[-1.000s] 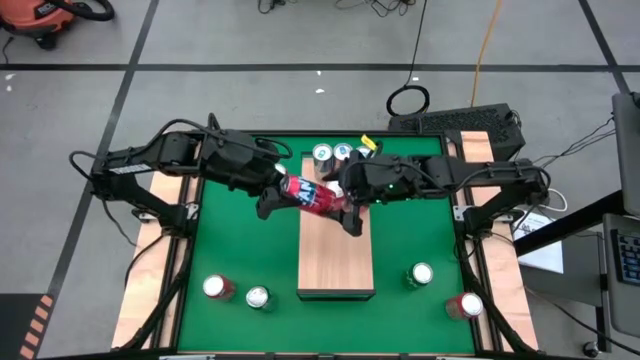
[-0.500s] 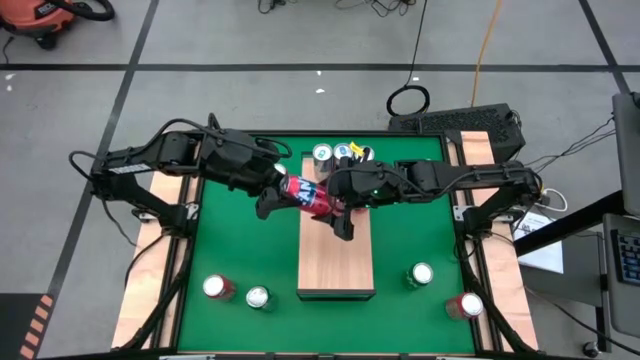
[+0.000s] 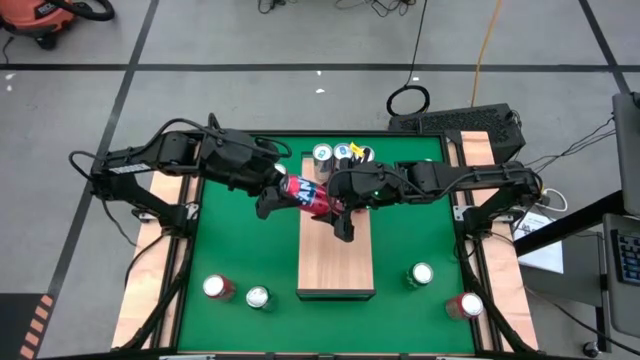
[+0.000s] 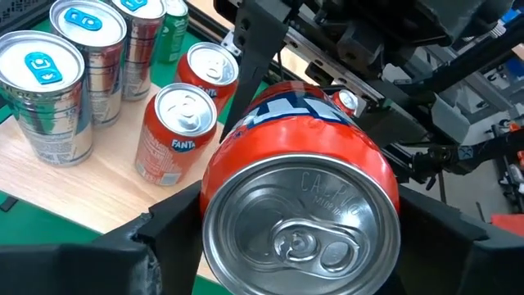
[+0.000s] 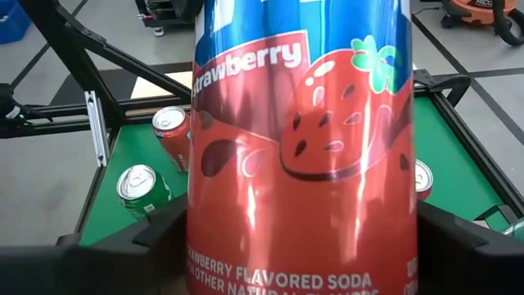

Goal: Place canned beverage on shelf
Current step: Put the orange soda can on the shelf aligned with the other orange soda can

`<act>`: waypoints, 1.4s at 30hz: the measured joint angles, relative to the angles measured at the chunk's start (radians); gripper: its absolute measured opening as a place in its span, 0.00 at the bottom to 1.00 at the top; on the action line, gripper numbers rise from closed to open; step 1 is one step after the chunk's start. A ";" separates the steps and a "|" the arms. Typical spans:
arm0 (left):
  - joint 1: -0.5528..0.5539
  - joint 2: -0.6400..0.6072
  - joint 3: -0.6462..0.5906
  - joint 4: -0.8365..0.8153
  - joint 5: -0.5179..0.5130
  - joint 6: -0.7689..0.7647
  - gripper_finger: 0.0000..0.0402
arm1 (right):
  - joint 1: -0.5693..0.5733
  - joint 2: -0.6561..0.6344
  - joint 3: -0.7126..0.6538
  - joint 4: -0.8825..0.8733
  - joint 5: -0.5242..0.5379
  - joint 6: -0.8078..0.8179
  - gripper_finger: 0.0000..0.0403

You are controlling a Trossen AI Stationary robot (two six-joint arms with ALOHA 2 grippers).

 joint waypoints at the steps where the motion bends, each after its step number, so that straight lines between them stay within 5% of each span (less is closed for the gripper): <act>1: -0.002 0.000 0.000 0.002 -0.004 0.000 0.80 | 0.000 0.000 0.000 0.001 -0.002 0.001 0.74; 8: -0.004 -0.002 0.002 0.087 -0.005 0.036 0.98 | 0.000 -0.031 0.000 0.023 -0.022 0.011 0.73; 21: -0.008 -0.016 0.002 0.404 -0.026 0.239 0.96 | -0.016 -0.112 -0.001 0.135 -0.155 0.061 0.73; 34: -0.011 -0.013 0.001 0.599 -0.107 0.379 0.96 | -0.021 -0.128 -0.001 0.403 -0.066 0.059 0.73; 42: -0.023 -0.013 0.000 0.718 -0.120 0.430 0.96 | -0.020 -0.124 -0.001 0.422 -0.041 0.025 0.73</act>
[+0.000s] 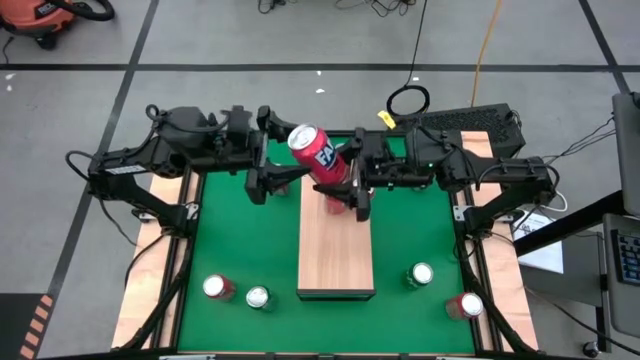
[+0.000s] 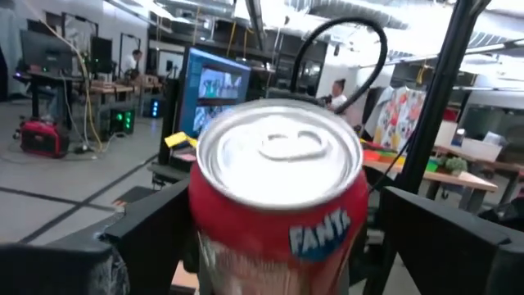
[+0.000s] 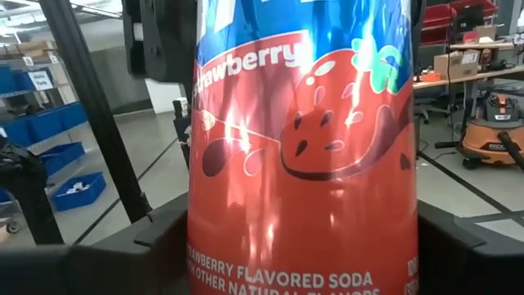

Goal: Place canned beverage on shelf
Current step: Put the orange soda can on the shelf aligned with the other orange soda can

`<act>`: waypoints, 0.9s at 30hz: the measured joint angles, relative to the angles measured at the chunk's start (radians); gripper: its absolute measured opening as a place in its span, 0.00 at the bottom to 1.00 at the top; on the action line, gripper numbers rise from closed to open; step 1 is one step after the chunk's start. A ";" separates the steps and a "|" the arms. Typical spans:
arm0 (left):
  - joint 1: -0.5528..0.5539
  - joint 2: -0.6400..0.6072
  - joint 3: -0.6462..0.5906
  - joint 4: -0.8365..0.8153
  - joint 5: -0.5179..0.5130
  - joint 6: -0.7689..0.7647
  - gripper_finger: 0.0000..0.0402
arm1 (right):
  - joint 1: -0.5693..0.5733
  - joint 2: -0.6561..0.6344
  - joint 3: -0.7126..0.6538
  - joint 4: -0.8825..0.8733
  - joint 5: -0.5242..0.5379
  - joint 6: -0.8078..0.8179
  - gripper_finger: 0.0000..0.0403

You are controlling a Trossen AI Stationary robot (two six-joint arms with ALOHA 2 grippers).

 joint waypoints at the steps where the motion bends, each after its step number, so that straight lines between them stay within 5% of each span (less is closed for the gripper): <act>1: 0.000 0.000 0.000 0.005 -0.003 0.001 0.96 | 0.000 0.000 0.000 -0.003 0.001 -0.003 0.73; 16: 0.001 0.000 0.000 -0.001 -0.020 0.025 0.68 | -0.001 0.000 0.001 -0.025 0.025 -0.018 0.74; 27: -0.001 0.000 -0.002 -0.024 -0.011 0.034 0.72 | -0.002 -0.006 0.004 -0.186 0.049 0.135 0.84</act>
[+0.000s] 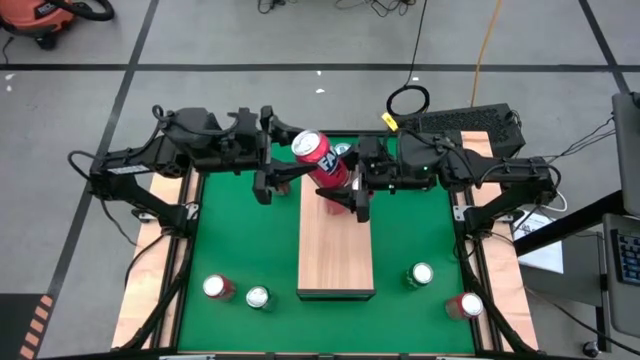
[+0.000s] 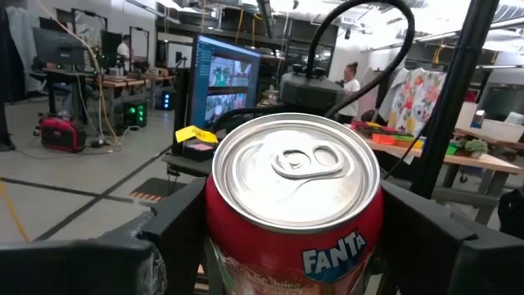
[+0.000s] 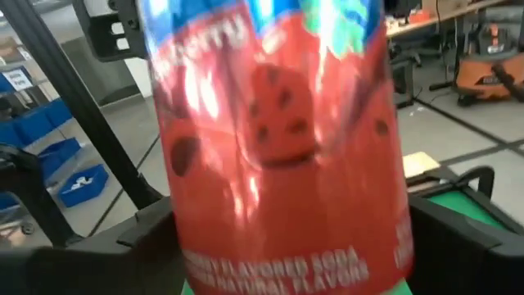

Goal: Place canned beverage on shelf
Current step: Put the orange soda can on the shelf aligned with the other orange soda can

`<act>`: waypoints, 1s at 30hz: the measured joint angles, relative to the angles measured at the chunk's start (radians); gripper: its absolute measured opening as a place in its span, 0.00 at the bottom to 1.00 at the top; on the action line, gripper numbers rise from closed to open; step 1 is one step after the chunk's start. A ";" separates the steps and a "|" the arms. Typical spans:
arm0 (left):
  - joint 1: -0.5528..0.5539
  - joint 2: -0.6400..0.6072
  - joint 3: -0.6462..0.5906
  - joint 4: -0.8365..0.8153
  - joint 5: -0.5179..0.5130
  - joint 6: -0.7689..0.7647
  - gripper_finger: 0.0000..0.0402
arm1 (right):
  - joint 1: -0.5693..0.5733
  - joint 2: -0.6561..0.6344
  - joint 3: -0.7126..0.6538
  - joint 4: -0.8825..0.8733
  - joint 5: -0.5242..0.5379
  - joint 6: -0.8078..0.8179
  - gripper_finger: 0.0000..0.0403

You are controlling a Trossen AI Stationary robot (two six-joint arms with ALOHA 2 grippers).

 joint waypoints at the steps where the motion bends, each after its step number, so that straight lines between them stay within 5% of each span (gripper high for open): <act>1: 0.000 -0.001 0.000 0.000 0.001 -0.003 0.72 | 0.000 0.000 0.000 -0.013 0.000 0.007 0.85; 11: -0.006 -0.050 0.005 -0.049 0.149 -0.016 0.72 | -0.003 -0.068 -0.003 -0.301 0.016 0.063 0.87; 19: -0.004 -0.054 -0.002 -0.263 0.117 0.064 0.72 | 0.001 -0.173 -0.002 -0.519 0.001 0.118 0.87; 30: 0.019 -0.175 -0.374 -0.161 0.079 0.042 0.72 | 0.014 -0.324 -0.003 -0.619 0.000 0.269 0.87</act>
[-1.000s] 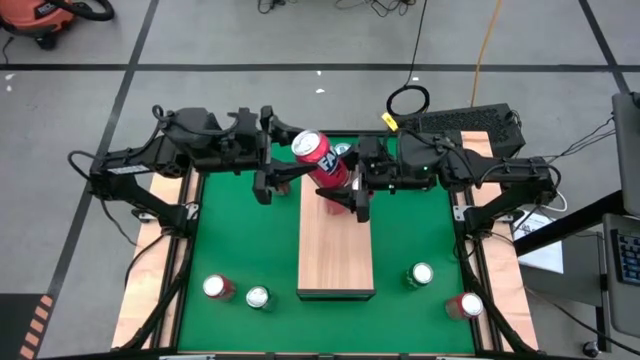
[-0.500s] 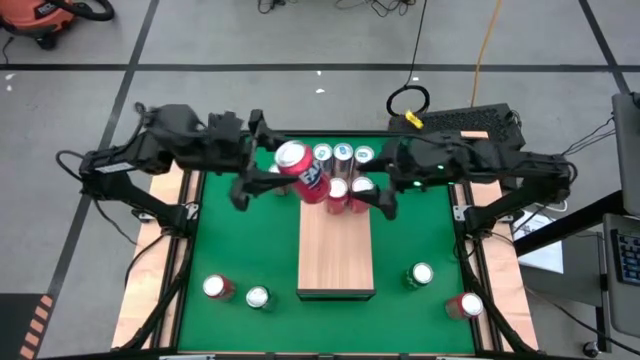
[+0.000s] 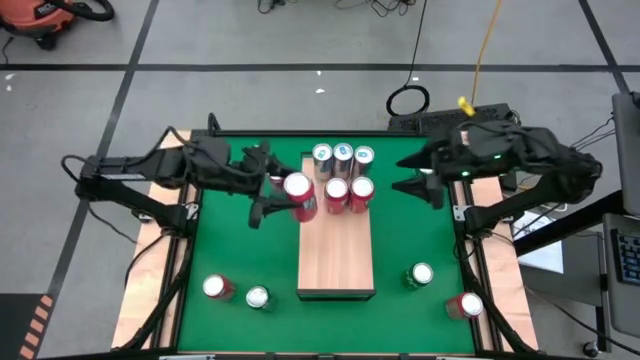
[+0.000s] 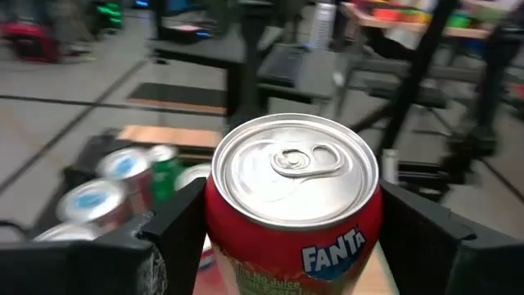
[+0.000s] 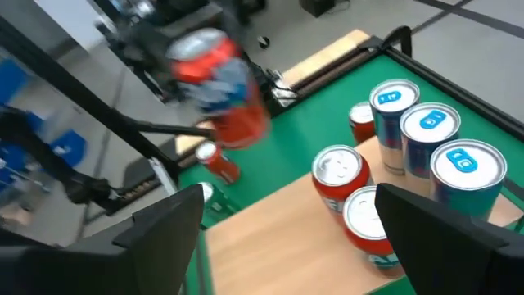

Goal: Place canned beverage on shelf
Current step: Put the orange soda can on the shelf aligned with the other orange soda can

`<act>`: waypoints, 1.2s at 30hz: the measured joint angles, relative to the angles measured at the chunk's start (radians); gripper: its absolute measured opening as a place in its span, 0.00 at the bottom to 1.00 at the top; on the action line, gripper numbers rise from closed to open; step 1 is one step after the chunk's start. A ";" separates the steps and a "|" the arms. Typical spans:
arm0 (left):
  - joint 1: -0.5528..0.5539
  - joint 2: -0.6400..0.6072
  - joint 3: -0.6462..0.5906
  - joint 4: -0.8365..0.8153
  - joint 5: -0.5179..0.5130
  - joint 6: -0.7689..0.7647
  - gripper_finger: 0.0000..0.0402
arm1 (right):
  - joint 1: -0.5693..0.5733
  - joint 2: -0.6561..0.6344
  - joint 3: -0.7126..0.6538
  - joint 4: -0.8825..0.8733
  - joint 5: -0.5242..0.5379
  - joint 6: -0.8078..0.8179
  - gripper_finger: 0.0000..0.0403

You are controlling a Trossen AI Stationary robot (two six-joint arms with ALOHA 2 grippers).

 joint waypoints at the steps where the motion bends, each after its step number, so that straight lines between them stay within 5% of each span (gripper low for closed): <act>1: 0.006 -0.021 -0.047 0.034 -0.019 0.001 0.72 | 0.004 -0.011 0.000 0.003 0.000 0.008 0.87; 12: 0.019 -0.082 -0.402 0.271 -0.084 0.027 0.72 | 0.025 -0.029 0.000 0.016 0.004 0.000 0.87; 36: 0.076 -0.008 -0.489 0.367 -0.088 0.135 0.72 | 0.025 -0.025 0.000 0.008 0.083 -0.038 0.87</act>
